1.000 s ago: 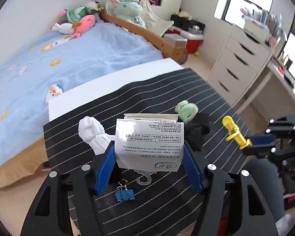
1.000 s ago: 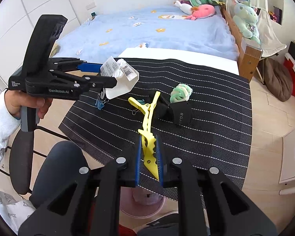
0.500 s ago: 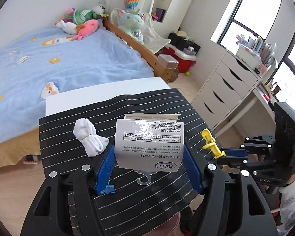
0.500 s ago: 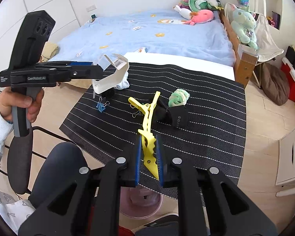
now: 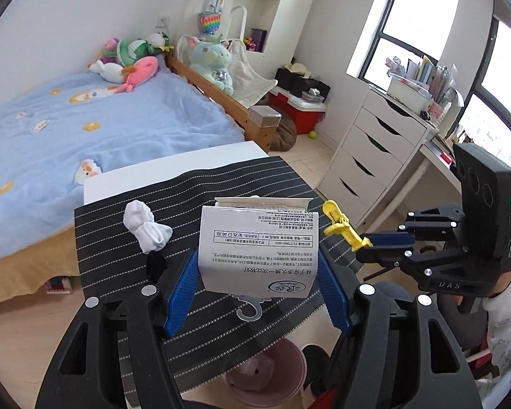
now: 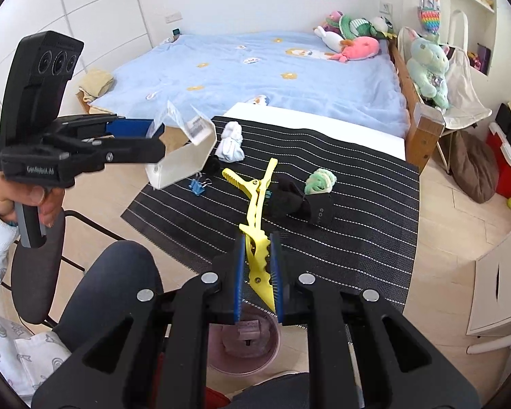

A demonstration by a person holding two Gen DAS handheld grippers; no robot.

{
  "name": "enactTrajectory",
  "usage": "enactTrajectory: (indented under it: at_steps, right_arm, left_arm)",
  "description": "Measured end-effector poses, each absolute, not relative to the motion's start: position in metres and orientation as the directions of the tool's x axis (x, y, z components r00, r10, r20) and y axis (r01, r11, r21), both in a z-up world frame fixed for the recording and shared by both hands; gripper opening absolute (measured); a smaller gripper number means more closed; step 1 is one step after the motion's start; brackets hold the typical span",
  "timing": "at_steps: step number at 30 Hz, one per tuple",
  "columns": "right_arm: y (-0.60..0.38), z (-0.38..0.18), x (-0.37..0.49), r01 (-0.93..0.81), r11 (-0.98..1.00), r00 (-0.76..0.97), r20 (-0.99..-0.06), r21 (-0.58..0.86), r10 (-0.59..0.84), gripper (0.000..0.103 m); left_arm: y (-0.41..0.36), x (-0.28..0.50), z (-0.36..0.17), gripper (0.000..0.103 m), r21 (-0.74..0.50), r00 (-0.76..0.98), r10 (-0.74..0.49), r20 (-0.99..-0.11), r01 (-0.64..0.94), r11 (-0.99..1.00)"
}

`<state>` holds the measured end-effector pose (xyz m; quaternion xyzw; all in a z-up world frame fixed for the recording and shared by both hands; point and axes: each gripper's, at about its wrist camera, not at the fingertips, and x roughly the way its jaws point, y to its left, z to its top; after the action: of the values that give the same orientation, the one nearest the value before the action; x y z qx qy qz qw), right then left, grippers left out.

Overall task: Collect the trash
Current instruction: 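Lift the white box with the left tool while the right tool drops the yellow clip into the bin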

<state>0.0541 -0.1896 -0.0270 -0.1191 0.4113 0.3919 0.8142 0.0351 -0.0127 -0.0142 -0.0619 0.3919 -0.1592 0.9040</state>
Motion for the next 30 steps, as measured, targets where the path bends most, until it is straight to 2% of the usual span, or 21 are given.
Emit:
enactTrajectory:
  at_steps: [13, 20, 30]
  right_arm:
    - [-0.198, -0.023, 0.012, -0.767, 0.627, 0.326, -0.759, 0.136, 0.563, 0.014]
    - [-0.201, -0.032, -0.013, -0.786, 0.603, 0.291, -0.777, 0.138, 0.558, 0.014]
    - [-0.198, -0.054, -0.04, -0.802, 0.566, 0.208, -0.799, 0.192, 0.565, 0.014]
  left_arm:
    - [-0.03, -0.019, -0.019, 0.064, -0.196, 0.643, -0.316, -0.697, 0.253, 0.947]
    - [-0.033, -0.046, -0.023, 0.064, -0.163, 0.652, -0.274, -0.707, 0.227, 0.96]
    - [-0.02, -0.078, -0.02, 0.064, -0.178, 0.664, -0.257, -0.703, 0.186, 0.966]
